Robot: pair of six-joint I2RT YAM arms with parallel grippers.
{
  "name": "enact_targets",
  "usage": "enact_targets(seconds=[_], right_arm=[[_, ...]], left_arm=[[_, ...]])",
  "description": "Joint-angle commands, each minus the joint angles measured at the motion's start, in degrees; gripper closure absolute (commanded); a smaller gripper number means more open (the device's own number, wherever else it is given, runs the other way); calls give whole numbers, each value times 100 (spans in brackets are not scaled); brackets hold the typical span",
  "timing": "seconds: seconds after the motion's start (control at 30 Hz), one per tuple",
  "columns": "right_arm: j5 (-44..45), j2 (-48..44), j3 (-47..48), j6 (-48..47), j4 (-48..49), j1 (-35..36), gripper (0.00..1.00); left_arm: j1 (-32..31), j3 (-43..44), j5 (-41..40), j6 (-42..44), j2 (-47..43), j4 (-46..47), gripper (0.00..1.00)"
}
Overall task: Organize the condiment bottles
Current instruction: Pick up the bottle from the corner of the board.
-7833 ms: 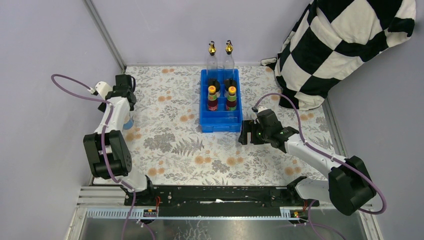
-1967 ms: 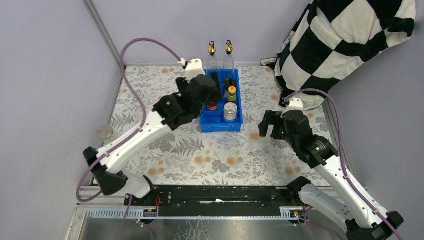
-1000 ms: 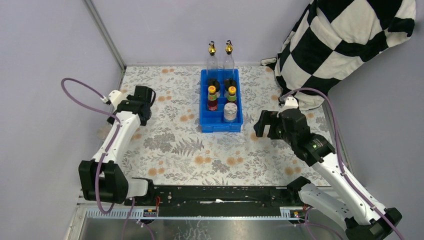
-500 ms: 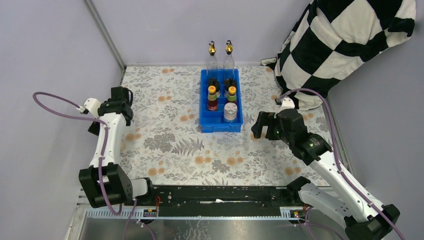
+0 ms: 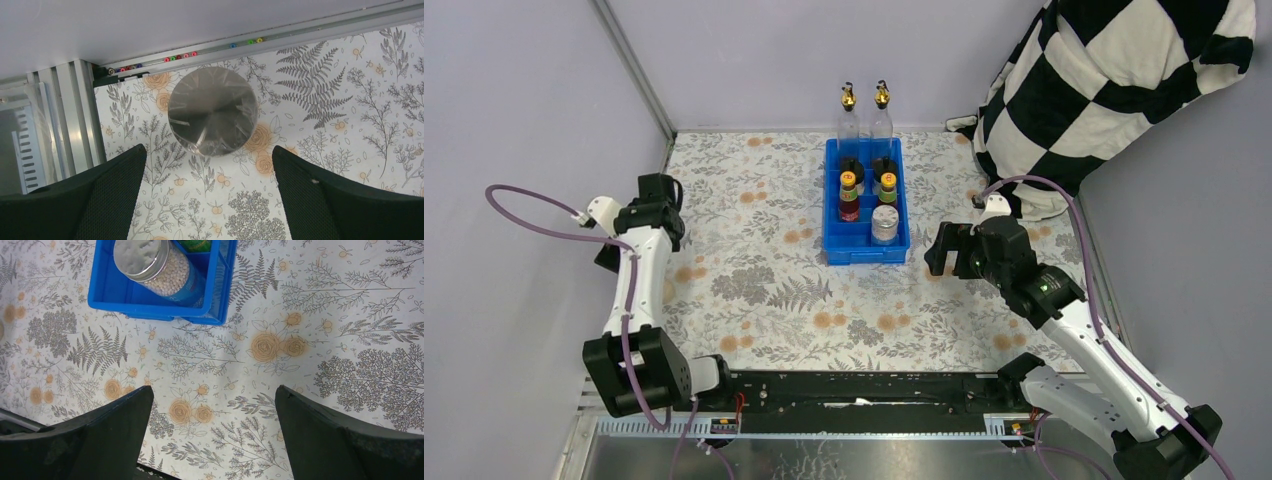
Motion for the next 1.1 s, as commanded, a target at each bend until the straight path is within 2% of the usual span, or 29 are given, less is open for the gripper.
enact_targets(seconds=[0.0, 0.73, 0.87, 0.97, 1.07], right_arm=[[-75, -17, 41, -15, 145, 16, 0], [-146, 102, -74, -2, 272, 12, 0], [-111, 94, -86, 1, 267, 17, 0], [-121, 80, -94, 0, 262, 12, 0], [-118, 51, -130, 22, 264, 13, 0]], left_arm=[[321, -43, 270, 388, -43, 425, 1], [1324, -146, 1026, 864, 454, 1012, 1], [1331, -175, 1200, 895, 543, 1109, 1], [1356, -203, 1326, 982, 556, 1228, 12], [1364, -221, 1437, 1088, 549, 1311, 29]])
